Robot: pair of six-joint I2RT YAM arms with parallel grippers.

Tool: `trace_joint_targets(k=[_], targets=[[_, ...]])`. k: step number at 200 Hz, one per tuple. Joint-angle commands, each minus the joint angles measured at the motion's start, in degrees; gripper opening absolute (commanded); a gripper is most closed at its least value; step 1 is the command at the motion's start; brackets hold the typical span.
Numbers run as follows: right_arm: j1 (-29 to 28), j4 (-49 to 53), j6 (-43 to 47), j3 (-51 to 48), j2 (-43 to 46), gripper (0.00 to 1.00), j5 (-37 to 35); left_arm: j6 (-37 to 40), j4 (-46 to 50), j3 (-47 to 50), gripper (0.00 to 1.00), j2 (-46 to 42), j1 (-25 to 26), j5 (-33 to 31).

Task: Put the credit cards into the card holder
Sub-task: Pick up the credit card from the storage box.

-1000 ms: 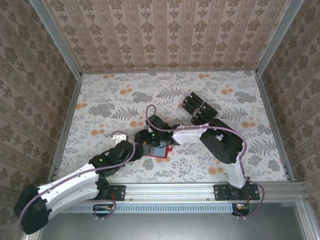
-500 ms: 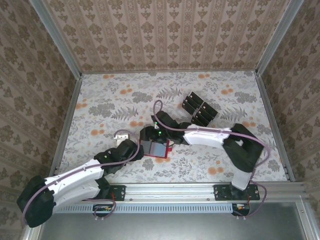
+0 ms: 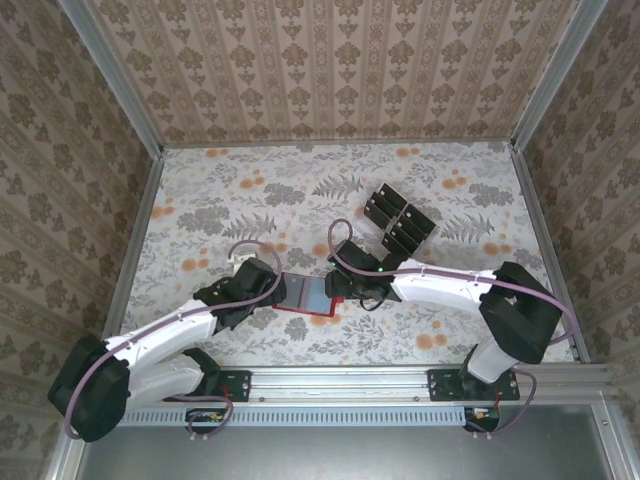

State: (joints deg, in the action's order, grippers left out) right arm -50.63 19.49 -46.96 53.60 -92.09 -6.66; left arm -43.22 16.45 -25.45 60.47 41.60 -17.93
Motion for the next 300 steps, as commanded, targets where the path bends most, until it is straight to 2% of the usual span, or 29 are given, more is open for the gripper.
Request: trace_joint_targets(k=[1,25,45,62,82,117,178,187,197,202,219,263,300], targets=[[0.1,1.1,1.2,0.0,-2.0,0.58,-2.6,1.7,-0.7,-1.8,1.00,0.5,-0.3,1.0],[0.3,1.2,1.8,0.0,-3.0,0.46,-3.1,1.6,-0.9,-1.7,1.00,0.8,-0.4,1.2],[0.5,1.5,2.7,0.0,-2.9,0.22,-3.2,1.6,-1.1,-1.6,1.00,0.8,-0.5,1.4],[1.0,1.8,3.7,-0.1,-2.6,0.07,-3.1,1.7,-1.3,-1.6,1.00,0.8,-0.4,1.6],[1.6,2.3,5.8,-0.2,-1.8,0.00,-2.9,1.8,-1.4,-1.6,1.00,0.8,-0.5,1.8],[3.8,4.5,10.0,0.2,-1.4,0.00,-2.9,1.8,-1.8,-1.5,1.00,0.8,-0.5,2.2],[5.8,5.6,10.2,-1.0,-0.5,0.00,-2.6,1.7,-2.1,-1.6,1.00,1.0,-0.4,2.5],[6.1,5.3,10.4,-1.3,0.0,0.07,-2.3,1.7,-2.2,-1.6,1.00,1.1,-0.4,2.6],[6.1,4.7,10.9,-1.5,0.9,0.30,-1.6,1.8,-2.3,-1.7,1.00,1.2,-0.4,2.7],[6.2,4.6,11.0,-1.5,1.5,0.39,-1.5,1.9,-2.3,-1.8,1.00,1.3,-0.4,2.7],[6.4,5.0,12.2,-1.1,5.0,0.51,-0.9,2.2,-2.1,-2.3,1.00,1.7,-0.4,2.8],[10.2,10.9,19.2,3.6,14.4,0.57,-0.8,5.2,0.1,-6.6,1.00,4.7,-1.3,3.0],[16.2,18.3,27.7,8.6,13.1,0.57,-2.9,7.8,1.0,-10.2,1.00,9.1,-4.6,4.7]])
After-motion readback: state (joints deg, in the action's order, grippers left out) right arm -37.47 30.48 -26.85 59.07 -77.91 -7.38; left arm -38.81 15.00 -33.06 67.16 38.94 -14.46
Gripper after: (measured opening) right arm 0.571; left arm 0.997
